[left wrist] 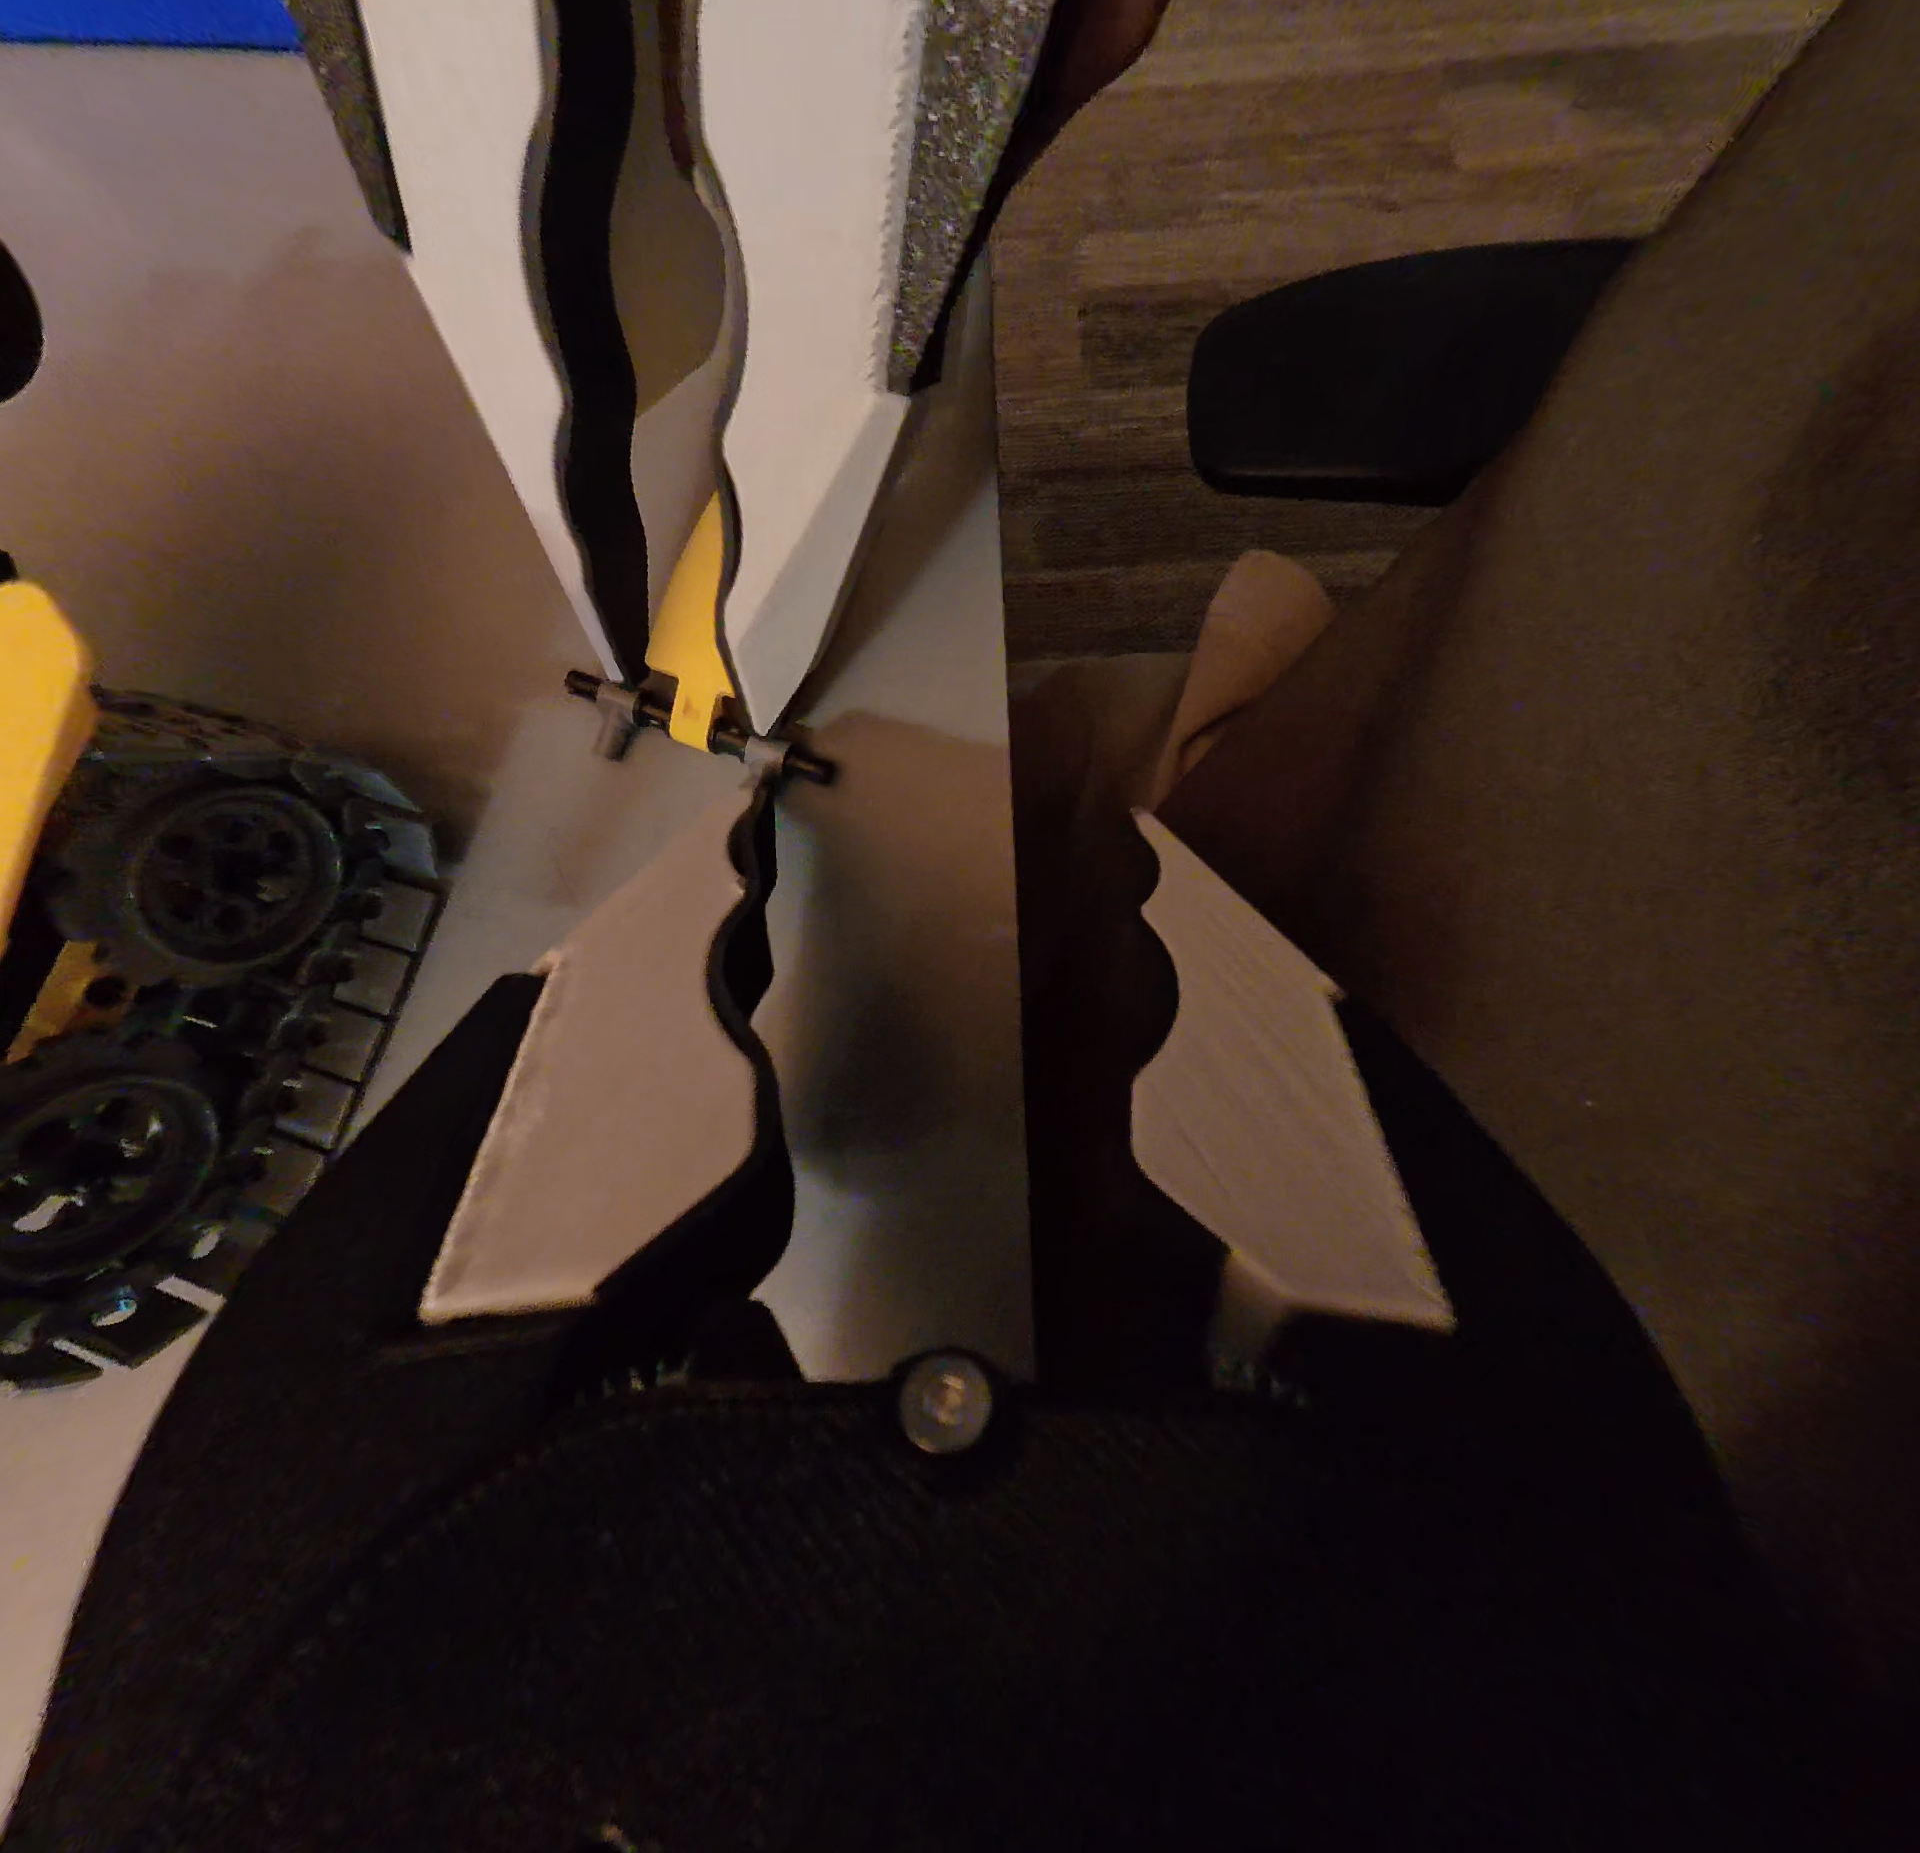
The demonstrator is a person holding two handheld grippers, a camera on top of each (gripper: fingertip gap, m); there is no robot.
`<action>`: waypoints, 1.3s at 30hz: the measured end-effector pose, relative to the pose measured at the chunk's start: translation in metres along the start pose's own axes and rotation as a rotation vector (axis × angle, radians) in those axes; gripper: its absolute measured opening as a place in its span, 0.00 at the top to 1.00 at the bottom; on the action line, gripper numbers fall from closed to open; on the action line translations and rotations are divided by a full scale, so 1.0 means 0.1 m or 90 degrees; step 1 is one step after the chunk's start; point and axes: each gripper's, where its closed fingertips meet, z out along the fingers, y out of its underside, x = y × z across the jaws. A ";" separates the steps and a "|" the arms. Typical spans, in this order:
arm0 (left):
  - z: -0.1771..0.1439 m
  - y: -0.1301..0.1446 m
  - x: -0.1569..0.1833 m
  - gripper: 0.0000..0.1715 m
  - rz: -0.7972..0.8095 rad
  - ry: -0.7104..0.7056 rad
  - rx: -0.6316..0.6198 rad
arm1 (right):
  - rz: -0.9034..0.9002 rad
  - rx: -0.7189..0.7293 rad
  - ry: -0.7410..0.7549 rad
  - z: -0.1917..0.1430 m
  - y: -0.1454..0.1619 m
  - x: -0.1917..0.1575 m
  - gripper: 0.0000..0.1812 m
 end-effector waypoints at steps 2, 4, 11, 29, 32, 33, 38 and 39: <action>-0.01 -0.01 0.00 0.64 -0.013 0.010 0.004 | -0.008 0.020 0.017 -0.02 -0.01 0.03 0.85; -0.01 -0.01 -0.01 0.63 -0.016 0.011 0.004 | -0.005 0.049 0.034 -0.07 -0.04 0.06 0.81; -0.01 -0.01 0.00 0.62 -0.024 0.025 0.008 | 0.003 0.062 0.010 -0.02 0.00 0.02 0.65; -0.11 -0.09 0.16 0.48 -0.086 0.123 0.037 | -0.014 0.068 -0.020 0.05 0.02 0.01 0.70; -0.39 -0.29 0.15 0.50 -0.115 0.141 0.129 | 0.006 0.114 -0.037 -0.14 -0.11 -0.01 0.70; -0.51 -0.37 0.12 0.50 -0.115 0.134 0.163 | 0.013 0.138 -0.043 -0.24 -0.19 -0.01 0.70; -1.14 -0.66 -0.27 0.51 -0.075 0.020 0.271 | 0.000 0.213 -0.020 -0.84 -0.60 0.24 0.70; -1.24 -0.71 -0.39 0.50 -0.067 -0.003 0.282 | -0.006 0.215 -0.011 -0.94 -0.68 0.33 0.70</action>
